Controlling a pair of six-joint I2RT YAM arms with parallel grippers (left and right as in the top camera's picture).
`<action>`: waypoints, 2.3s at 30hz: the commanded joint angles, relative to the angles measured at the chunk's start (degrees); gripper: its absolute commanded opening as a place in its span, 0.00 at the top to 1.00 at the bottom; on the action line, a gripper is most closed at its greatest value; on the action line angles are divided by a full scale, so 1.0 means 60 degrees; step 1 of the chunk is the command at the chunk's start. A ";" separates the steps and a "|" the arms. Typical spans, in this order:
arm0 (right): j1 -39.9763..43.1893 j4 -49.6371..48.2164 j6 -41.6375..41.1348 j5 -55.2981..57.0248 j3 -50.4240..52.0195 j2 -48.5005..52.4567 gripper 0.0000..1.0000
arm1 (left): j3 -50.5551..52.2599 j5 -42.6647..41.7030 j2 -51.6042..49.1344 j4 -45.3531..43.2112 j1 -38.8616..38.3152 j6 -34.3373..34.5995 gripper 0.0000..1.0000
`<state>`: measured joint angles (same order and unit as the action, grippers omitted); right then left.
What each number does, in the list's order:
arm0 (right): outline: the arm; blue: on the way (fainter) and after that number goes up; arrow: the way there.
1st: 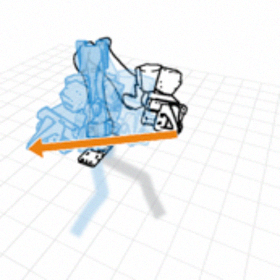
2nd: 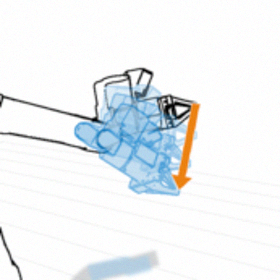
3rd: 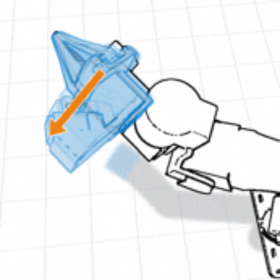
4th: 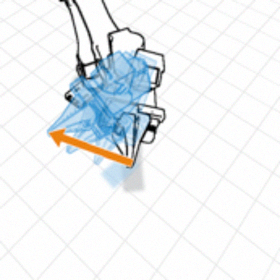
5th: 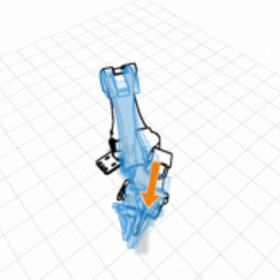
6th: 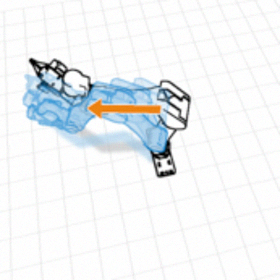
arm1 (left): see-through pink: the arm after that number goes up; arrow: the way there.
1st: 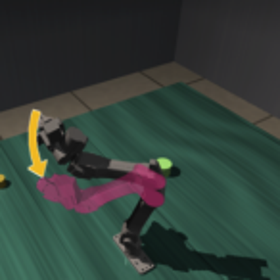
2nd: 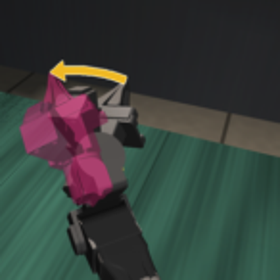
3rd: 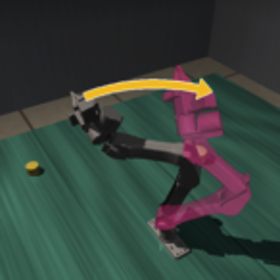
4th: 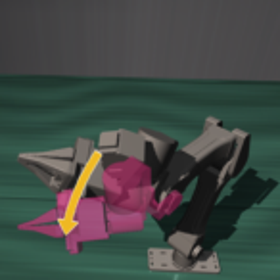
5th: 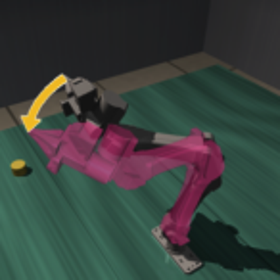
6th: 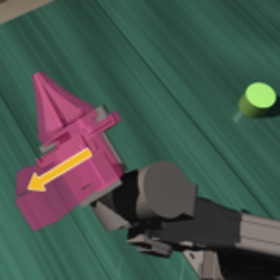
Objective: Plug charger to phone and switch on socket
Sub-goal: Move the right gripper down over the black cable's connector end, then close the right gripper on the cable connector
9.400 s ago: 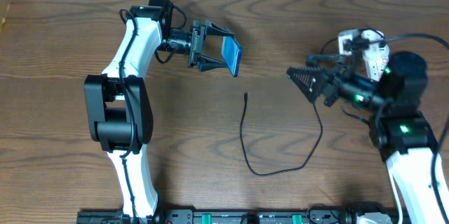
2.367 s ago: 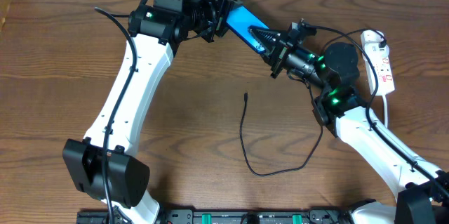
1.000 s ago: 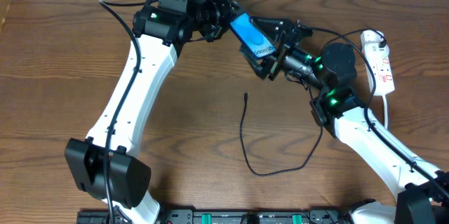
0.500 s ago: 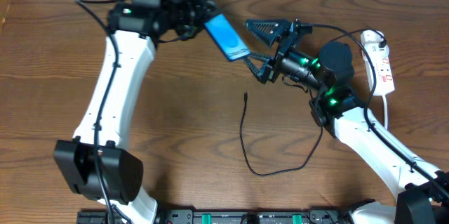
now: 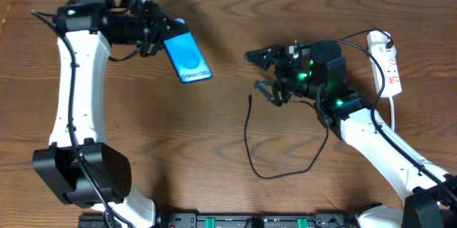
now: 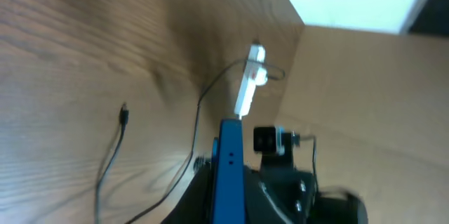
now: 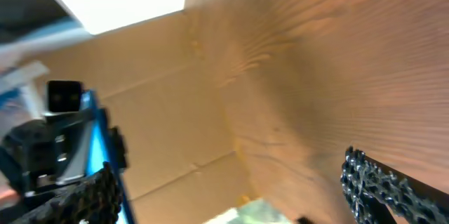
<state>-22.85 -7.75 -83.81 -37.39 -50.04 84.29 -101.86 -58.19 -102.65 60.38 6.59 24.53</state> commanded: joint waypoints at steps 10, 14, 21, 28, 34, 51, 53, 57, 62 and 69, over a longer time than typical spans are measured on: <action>-0.0029 0.0699 0.3031 0.0255 -0.0175 -0.0098 0.01 | -0.0025 -0.0437 0.0000 0.2200 0.0896 -0.4411 0.92; -0.0029 0.1800 0.3774 0.0681 -0.0586 -0.0098 0.01 | -0.0025 -0.0186 0.0000 0.2364 0.0889 -0.4564 0.93; -0.0229 0.5872 0.6098 0.1632 -0.2947 0.0208 0.01 | -0.0025 -0.0178 0.0000 0.2361 0.0892 -0.4666 0.93; -0.0652 0.9708 0.7839 0.2430 -0.5818 0.1847 0.01 | -0.0025 -0.0182 0.0000 0.2342 0.0947 -0.4809 0.93; -0.1217 1.1224 0.8266 0.2987 -0.7424 0.3836 0.01 | -0.0025 -0.0178 0.0000 0.2328 0.0947 -0.4845 0.93; -0.2029 1.1260 0.7012 0.5115 -0.7537 0.6145 0.07 | -0.0025 -0.0178 0.0000 0.2324 0.0947 -0.4845 0.92; -0.2215 1.1140 0.6940 0.5180 -0.7533 0.6328 0.07 | -0.0025 -0.0178 0.0000 0.2324 0.0947 -0.4845 0.93; -0.2412 1.0881 0.6852 0.5479 -0.7515 0.6532 0.10 | -0.0025 -0.0175 0.0000 0.2328 0.0943 -0.4845 0.93; -0.2455 1.0863 0.6579 0.6000 -0.7486 0.6583 0.16 | -0.0025 -0.0175 0.0000 0.2328 0.0943 -0.4841 0.93; -0.2499 1.0568 0.6575 0.6320 -0.7359 0.6590 0.37 | -0.0025 -0.0175 0.0000 0.2324 0.0943 -0.4845 0.93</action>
<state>-37.36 56.31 -43.62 -2.09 -94.04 123.37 -101.86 -58.13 -102.65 74.15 11.92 -4.34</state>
